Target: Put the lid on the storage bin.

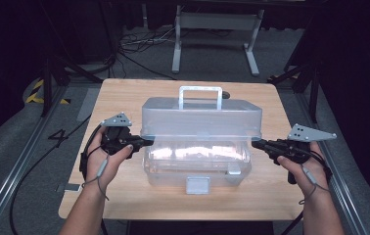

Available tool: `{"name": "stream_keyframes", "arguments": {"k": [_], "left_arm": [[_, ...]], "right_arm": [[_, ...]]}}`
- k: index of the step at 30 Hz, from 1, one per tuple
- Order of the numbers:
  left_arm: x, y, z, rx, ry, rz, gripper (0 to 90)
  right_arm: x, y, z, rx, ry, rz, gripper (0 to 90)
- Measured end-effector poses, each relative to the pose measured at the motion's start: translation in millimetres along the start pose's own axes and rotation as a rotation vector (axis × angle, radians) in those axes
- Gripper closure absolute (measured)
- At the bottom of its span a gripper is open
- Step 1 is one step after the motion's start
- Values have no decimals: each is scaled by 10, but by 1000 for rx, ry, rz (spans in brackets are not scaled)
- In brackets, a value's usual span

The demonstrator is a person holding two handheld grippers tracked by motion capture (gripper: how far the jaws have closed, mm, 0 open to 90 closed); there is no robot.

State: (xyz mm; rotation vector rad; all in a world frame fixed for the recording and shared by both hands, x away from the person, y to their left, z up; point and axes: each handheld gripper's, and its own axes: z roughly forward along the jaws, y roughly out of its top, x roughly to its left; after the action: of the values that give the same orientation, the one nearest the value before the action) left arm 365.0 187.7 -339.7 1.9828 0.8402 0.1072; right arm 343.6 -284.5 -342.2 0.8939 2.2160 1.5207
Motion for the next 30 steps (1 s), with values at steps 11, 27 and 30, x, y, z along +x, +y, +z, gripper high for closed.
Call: {"name": "stream_keyframes", "arguments": {"k": [11, 27, 30], "left_arm": [[-21, -45, -79, 17, 10, -17, 895], [5, -67, -112, 136, -2, -23, 888], [9, -70, -115, 154, -4, -20, 888]], "right_arm": [[0, -14, -1, 43, 21, -8, 900], [-25, -73, 21, 149, 46, 23, 899], [-33, -86, 21, 166, 49, 27, 899]]}}
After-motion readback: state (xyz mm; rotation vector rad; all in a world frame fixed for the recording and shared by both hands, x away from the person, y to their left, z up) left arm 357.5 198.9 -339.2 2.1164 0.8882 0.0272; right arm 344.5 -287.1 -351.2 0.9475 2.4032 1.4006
